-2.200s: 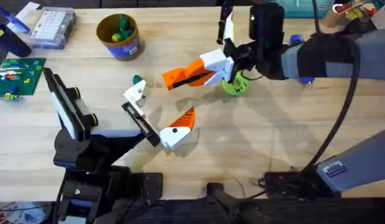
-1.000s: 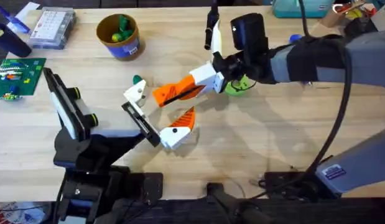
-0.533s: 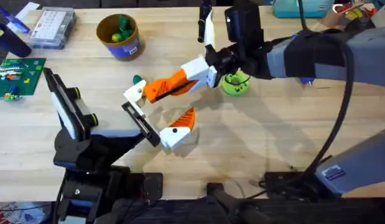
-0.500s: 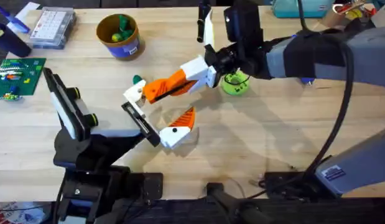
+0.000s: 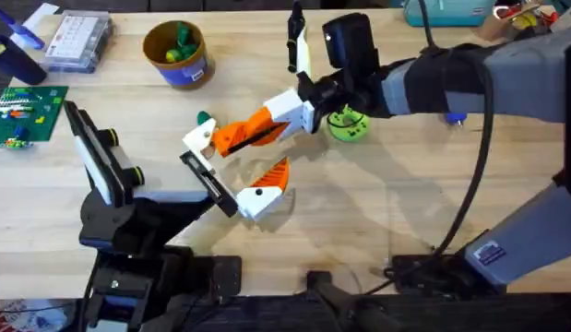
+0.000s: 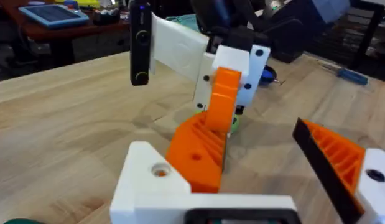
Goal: Pick up the gripper from the table and insert it into the empty holder that is missing its gripper. Then pick up a screw, insert it into the mounting hole, and use the screwdriver to tighten it. Finally, clean up the table by picking up the vegetable and placing it into the bucket.
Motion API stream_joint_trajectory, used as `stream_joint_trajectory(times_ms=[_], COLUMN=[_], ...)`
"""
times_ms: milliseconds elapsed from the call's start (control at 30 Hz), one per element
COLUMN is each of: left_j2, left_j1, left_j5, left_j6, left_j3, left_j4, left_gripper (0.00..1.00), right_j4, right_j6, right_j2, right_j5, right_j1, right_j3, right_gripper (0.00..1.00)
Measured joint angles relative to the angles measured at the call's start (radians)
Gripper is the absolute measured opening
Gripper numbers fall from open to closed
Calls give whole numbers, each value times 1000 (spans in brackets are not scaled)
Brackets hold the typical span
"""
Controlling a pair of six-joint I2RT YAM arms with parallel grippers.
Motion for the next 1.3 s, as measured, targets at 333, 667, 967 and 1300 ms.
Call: stream_joint_trajectory(times_ms=[333,667,967,1300], left_j2=[0,0,-2,-1], left_j1=[5,5,11,11], left_j5=[-26,-36,-64,-71], left_j6=[6,7,7,6], left_j3=[0,0,0,0], left_j4=[2,2,4,4], left_gripper=[992,992,992,992], right_j4=[-5,-7,-8,0], right_j6=[45,78,90,95], right_j2=[48,149,190,202], right_j5=[5,-35,-47,-43], right_j1=[34,62,73,74], right_j3=[69,197,252,263], right_gripper=[22,22,22,22])
